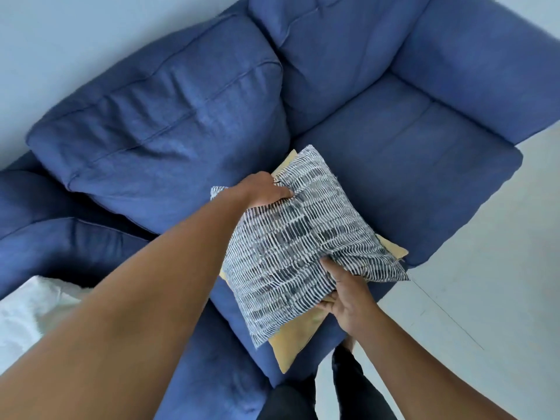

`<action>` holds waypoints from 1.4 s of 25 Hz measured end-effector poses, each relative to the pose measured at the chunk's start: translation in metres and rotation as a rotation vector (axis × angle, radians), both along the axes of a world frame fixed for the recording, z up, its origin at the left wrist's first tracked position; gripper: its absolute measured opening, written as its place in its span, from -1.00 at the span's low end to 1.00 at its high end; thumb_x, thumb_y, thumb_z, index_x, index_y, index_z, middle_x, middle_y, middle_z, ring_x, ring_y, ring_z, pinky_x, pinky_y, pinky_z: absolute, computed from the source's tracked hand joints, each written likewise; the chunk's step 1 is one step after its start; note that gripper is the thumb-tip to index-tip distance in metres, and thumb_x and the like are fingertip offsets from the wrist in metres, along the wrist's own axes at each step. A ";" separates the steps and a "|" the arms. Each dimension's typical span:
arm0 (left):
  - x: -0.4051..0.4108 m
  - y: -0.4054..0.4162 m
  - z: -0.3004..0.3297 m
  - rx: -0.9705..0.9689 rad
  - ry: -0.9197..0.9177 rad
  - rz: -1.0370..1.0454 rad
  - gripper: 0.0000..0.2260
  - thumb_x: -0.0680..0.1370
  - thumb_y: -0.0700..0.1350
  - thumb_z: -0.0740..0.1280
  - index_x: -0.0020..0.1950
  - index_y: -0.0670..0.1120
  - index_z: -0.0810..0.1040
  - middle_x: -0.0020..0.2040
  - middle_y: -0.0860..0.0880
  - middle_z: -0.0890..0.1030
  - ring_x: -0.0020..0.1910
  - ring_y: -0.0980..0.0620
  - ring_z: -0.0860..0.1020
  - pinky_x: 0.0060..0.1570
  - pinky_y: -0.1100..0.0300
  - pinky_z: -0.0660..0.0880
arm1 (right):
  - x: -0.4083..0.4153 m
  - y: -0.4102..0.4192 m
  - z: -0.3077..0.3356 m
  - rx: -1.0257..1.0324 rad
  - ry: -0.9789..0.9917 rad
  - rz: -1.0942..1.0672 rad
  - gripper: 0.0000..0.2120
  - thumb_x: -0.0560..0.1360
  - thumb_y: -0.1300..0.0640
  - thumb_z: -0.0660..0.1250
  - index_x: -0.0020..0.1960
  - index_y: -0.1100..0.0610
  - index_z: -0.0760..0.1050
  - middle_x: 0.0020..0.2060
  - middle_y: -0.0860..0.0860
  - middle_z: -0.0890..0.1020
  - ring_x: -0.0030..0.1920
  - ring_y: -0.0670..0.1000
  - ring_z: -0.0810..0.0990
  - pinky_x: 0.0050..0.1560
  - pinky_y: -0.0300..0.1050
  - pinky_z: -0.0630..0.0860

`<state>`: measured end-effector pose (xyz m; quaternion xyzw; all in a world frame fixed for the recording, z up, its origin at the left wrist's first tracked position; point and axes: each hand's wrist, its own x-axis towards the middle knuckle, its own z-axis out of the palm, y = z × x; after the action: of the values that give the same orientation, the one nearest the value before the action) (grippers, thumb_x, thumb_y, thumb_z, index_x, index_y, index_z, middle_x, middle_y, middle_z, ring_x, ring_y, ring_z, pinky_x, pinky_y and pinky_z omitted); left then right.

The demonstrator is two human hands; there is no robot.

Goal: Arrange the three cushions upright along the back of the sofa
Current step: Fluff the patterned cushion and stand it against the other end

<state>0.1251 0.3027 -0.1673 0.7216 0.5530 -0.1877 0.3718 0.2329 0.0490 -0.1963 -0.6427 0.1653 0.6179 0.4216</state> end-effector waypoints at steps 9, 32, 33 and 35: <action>-0.004 -0.081 0.097 0.139 -0.520 0.424 -0.49 0.54 0.01 0.55 -0.46 -0.02 0.32 -0.63 0.11 0.35 -0.61 0.15 0.30 -0.47 0.17 0.23 | 0.084 0.001 0.099 0.229 -0.306 0.025 -0.85 0.46 0.14 0.55 -0.03 0.09 0.60 -0.04 0.03 0.75 -0.05 0.08 0.71 -0.20 -0.09 0.53; 0.248 -0.133 0.116 0.113 -1.020 0.901 -0.57 0.37 -0.22 0.57 0.24 -0.17 0.66 0.13 -0.13 0.79 0.08 -0.21 0.76 0.22 -0.31 0.62 | 0.421 0.055 0.161 0.553 -0.689 0.325 -0.80 0.50 0.32 0.46 -0.09 0.02 0.69 -0.10 -0.09 0.76 -0.01 0.03 0.71 -0.01 -0.08 0.56; 0.254 -0.121 0.109 0.115 -1.018 0.920 -0.57 0.35 -0.22 0.58 0.21 -0.16 0.67 0.11 -0.13 0.80 0.07 -0.19 0.76 0.21 -0.30 0.63 | 0.431 0.067 0.159 0.542 -0.716 0.354 -0.81 0.50 0.30 0.47 -0.09 0.01 0.69 -0.10 -0.10 0.76 -0.01 0.03 0.70 0.01 -0.05 0.57; 0.272 -0.098 0.098 0.122 -1.023 0.955 -0.59 0.36 -0.27 0.62 0.19 -0.15 0.69 0.09 -0.11 0.81 0.06 -0.17 0.77 0.20 -0.27 0.64 | 0.453 0.094 0.157 0.530 -0.782 0.440 -0.83 0.52 0.25 0.46 -0.09 -0.02 0.66 -0.11 -0.15 0.73 -0.04 -0.04 0.67 -0.04 -0.09 0.53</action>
<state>0.3974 0.2043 -0.0698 0.4170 0.5747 0.3905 0.5859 0.6857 0.1432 -0.0392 -0.7162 -0.3057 0.4262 0.4605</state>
